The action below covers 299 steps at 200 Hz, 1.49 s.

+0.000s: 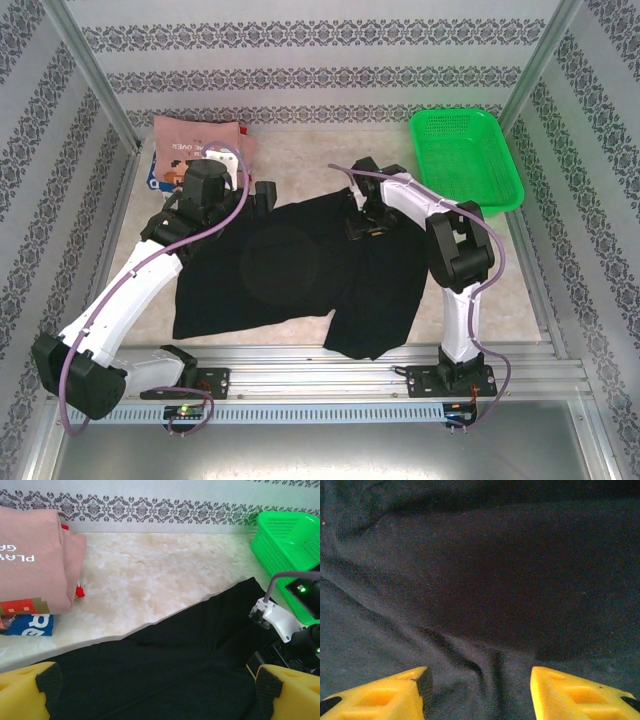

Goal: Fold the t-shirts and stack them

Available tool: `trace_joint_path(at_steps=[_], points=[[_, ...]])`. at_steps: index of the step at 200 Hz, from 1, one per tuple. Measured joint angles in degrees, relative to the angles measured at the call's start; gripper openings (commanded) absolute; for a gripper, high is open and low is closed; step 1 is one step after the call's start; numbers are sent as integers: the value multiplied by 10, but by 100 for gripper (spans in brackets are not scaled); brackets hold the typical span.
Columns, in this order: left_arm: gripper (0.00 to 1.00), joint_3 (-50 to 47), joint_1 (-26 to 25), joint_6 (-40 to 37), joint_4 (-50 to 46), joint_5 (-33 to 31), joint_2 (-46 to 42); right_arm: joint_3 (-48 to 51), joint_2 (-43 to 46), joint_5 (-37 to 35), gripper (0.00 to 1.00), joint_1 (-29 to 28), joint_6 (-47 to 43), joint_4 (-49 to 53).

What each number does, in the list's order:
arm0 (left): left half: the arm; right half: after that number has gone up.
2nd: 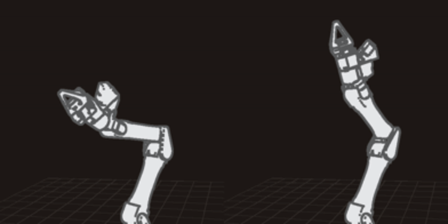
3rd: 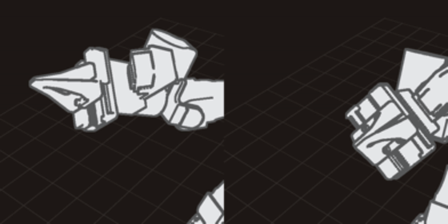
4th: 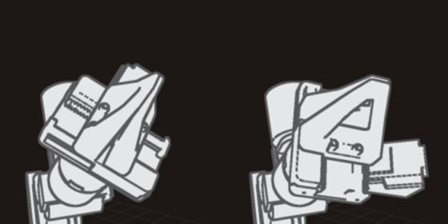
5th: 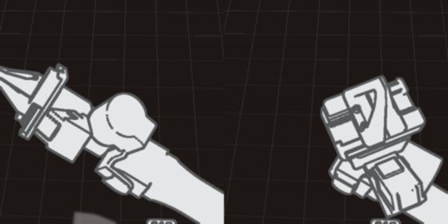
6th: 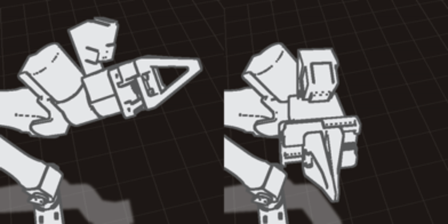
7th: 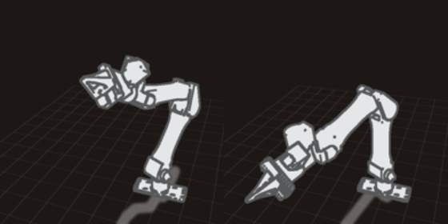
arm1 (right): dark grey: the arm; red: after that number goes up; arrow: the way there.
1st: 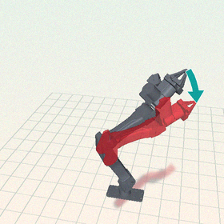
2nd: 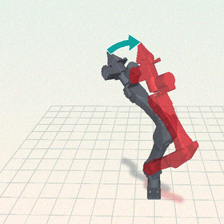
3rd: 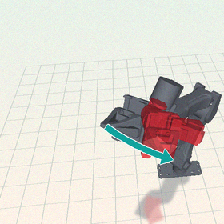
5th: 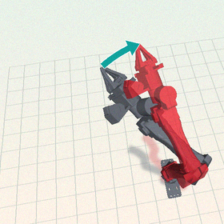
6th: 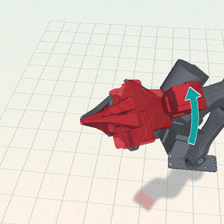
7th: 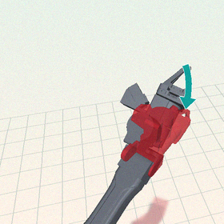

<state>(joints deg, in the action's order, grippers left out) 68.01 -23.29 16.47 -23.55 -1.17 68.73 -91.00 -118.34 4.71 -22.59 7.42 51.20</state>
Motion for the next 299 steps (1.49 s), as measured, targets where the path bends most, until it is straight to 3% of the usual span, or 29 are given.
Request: trace_joint_path(at_steps=[96,146,173,232,299], points=[[100,-6,0,-9,0,-26,-4,-54,-57,-101,56,-21,-116,13],[100,-8,0,-15,0,-39,-4,-98,-81,-132,18,-23,-142,17],[100,-9,0,-17,0,-40,-4,-121,-82,-133,10,-23,-152,21],[100,-17,0,-20,0,-38,-2,-209,-113,-133,9,-8,-167,35],[100,-22,0,-19,1,-18,4,-328,-193,-150,23,4,-184,54]])
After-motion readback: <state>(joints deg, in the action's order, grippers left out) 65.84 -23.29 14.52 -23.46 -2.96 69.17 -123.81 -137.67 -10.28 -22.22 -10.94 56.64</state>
